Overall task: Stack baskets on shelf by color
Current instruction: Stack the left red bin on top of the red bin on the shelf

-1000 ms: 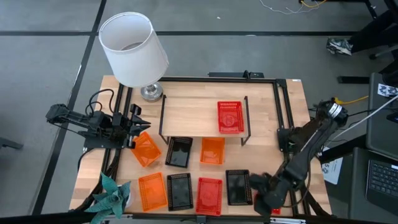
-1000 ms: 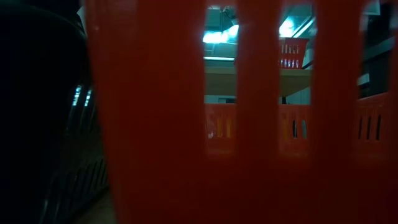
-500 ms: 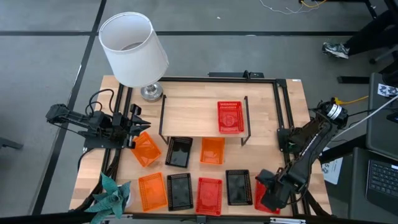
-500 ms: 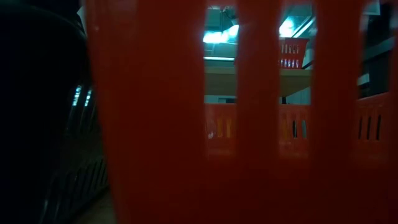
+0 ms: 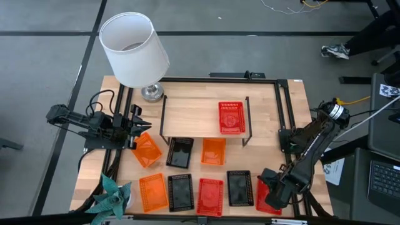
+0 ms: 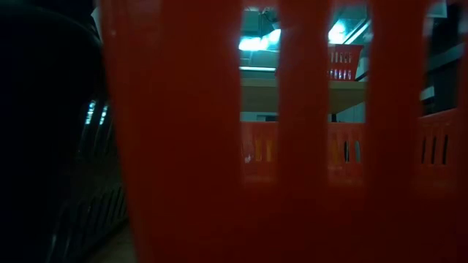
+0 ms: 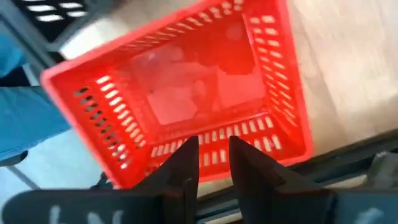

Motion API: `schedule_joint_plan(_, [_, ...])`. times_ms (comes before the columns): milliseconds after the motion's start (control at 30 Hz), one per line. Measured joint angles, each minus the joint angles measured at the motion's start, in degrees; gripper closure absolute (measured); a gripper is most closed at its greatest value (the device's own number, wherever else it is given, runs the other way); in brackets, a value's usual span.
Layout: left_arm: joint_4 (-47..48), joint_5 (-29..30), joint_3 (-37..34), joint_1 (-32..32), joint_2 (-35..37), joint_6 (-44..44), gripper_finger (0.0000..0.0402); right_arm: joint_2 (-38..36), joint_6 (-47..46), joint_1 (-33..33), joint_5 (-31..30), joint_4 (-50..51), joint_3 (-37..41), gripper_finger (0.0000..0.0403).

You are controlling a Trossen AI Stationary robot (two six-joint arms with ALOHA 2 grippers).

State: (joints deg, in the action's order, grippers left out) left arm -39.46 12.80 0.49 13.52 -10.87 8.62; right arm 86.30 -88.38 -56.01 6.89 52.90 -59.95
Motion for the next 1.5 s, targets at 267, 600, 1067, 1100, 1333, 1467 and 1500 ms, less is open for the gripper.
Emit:
schedule_joint_plan(267, [0.0,0.0,0.0,0.0,0.0,0.7,0.0363,3.6,0.2,-1.4,-8.1,-27.6,-0.5,0.0315])
schedule_joint_plan(600, [0.0,0.0,0.0,0.0,0.0,1.0,0.0363,11.5,1.7,-1.8,-8.4,-46.8,-10.6,0.0315])
schedule_joint_plan(1067, [0.0,0.0,0.0,0.0,0.0,1.0,0.0363,30.2,2.5,-6.2,-18.8,-10.7,-52.4,0.0315])
schedule_joint_plan(1100, [0.0,0.0,0.0,0.0,0.0,1.0,0.0363,31.3,1.0,-6.2,-18.0,-4.5,-54.5,0.0315])
schedule_joint_plan(1333, [0.0,0.0,0.0,0.0,0.0,1.0,0.0363,34.0,-5.4,-5.9,-11.7,26.2,-58.8,0.0315])
schedule_joint_plan(1467, [0.0,0.0,0.0,0.0,0.0,1.0,0.0363,34.0,-3.5,-5.9,-11.8,30.5,-56.1,0.0315])
schedule_joint_plan(1500, [0.0,0.0,0.0,0.0,0.0,1.0,0.0363,34.0,-1.5,-5.9,-11.8,30.3,-55.1,0.0315])
